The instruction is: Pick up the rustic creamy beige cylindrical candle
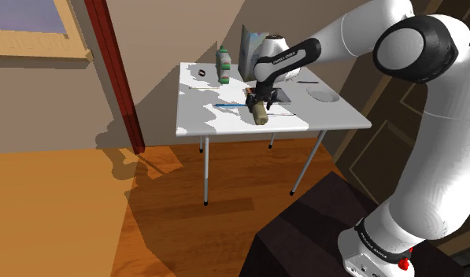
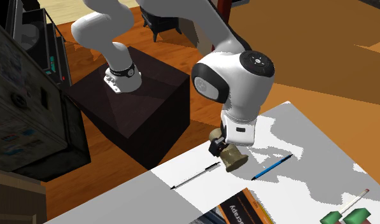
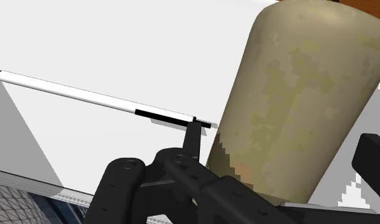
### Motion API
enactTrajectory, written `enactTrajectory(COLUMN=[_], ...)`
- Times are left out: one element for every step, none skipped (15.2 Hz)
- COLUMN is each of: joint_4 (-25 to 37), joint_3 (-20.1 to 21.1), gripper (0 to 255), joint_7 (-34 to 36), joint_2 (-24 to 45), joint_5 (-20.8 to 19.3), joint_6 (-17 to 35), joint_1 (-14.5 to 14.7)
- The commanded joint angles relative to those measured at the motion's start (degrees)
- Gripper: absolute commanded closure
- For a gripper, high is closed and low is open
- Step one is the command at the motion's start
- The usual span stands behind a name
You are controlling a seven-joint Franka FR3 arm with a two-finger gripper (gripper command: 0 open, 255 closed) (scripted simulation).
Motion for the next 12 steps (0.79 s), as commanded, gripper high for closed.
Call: enactTrajectory(joint_4=[-0.2,-0.2,-0.2,-0.2,-0.1,-0.1,-0.1,-0.1,-0.1,-0.1,-0.1,-0.1], joint_3=[0.0,0.0,0.0,0.0,0.0,0.0,0.0,0.0,0.0,0.0,0.0,0.0], gripper=[0,0,0,255,255,255,255,255,255,255,255,255], joint_7=[0.1,0.1,0.1,0.1,0.1,0.1,0.1,0.1,0.1,0.1,0.1,0.1], joint_2=[0.7,0.7,0.7,0.8,0.8,0.8,0.8,0.8,0.8,0.8,0.8,0.8], joint_5=[-0.1,-0.1,-0.1,-0.1,0.0,0.0,0.0,0.0,0.0,-0.1,-0.1,0.0], joint_6=[1.0,1.0,1.0,1.0,0.9,0.9,0.9,0.9,0.9,0.9,0.9,0.9], joint_1=[0.0,0.0,0.0,0.0,0.0,0.0,0.0,0.0,0.0,0.0,0.0,0.0])
